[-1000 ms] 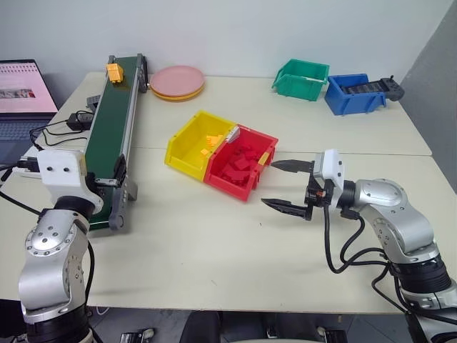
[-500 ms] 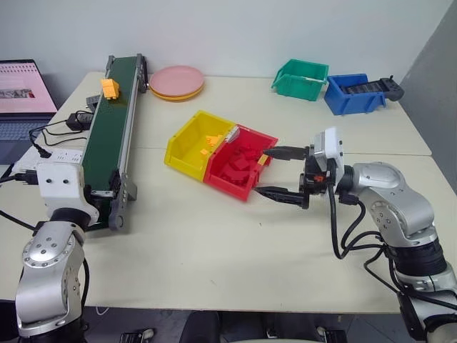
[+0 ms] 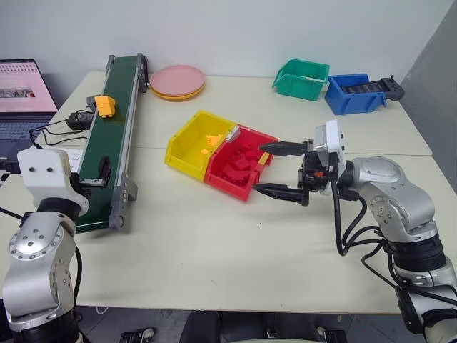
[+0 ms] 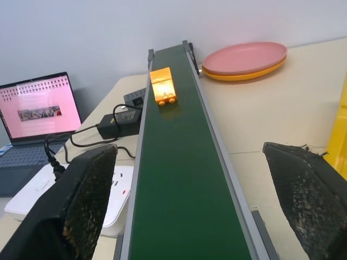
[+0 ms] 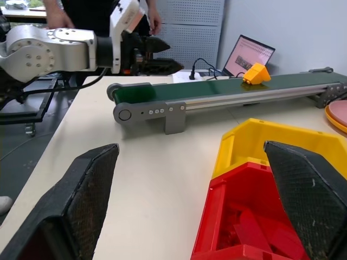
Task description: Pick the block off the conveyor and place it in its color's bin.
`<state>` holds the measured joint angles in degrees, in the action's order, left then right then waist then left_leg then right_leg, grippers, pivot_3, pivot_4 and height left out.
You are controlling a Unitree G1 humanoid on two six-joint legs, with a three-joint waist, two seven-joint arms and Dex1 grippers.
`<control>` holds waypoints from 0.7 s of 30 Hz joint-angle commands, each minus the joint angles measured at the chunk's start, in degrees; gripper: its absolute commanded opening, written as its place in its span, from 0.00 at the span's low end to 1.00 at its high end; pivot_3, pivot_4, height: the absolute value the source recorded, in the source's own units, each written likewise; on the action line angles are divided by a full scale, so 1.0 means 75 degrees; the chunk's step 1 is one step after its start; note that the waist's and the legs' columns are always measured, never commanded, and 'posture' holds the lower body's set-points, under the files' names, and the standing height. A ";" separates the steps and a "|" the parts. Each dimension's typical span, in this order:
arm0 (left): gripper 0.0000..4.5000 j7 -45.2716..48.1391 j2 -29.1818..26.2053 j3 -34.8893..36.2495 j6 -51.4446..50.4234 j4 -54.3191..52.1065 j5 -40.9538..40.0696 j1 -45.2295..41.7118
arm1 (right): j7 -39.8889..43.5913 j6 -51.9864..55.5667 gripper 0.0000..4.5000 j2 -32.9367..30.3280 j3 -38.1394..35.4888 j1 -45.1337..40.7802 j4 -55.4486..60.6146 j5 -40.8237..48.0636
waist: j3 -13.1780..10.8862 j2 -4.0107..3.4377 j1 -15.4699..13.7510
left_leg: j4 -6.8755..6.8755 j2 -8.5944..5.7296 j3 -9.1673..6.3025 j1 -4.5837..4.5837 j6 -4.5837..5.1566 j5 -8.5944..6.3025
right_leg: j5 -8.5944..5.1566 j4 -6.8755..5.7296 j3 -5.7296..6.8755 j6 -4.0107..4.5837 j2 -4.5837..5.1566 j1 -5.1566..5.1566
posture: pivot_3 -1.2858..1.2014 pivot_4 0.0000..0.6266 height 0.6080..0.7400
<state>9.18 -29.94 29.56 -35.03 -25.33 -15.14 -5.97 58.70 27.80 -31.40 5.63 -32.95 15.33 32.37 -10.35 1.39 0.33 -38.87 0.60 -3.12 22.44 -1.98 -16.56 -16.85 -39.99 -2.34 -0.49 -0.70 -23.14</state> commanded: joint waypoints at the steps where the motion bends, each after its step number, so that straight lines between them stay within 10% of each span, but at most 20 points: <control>1: 1.00 -0.0247 -0.0142 0.0208 -0.0500 0.0048 -0.0021 -0.0340 | 0.0068 -0.0216 1.00 -0.0121 -0.0089 -0.0036 0.0338 -0.0089 | 0.0000 0.0000 -0.0001 | 0.0000 0.0000 -0.0001 0.0000 0.0000 0.0000 | 0.0000 -0.0001 0.0001 0.0000 0.0000 0.0000 | 0.52 0.24 1.00; 21: 1.00 -0.0378 -0.0360 0.0356 -0.2104 0.0982 -0.0354 -0.1347 | 0.0074 -0.0031 1.00 -0.0413 -0.0004 0.0187 0.0620 -0.0248 | 0.0000 0.0001 -0.0001 | 0.0000 0.0000 -0.0005 0.0005 -0.0001 0.0000 | 0.0000 0.0000 0.0002 0.0000 0.0000 -0.0005 | 0.52 0.24 1.00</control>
<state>6.82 -31.77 30.84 -50.75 -17.33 -17.64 -15.22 58.73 27.93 -33.84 5.88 -31.66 17.95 30.36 -10.35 1.39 0.32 -38.88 0.60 -3.16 22.48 -1.98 -16.56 -16.85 -39.99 -2.33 -0.50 -0.70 -23.18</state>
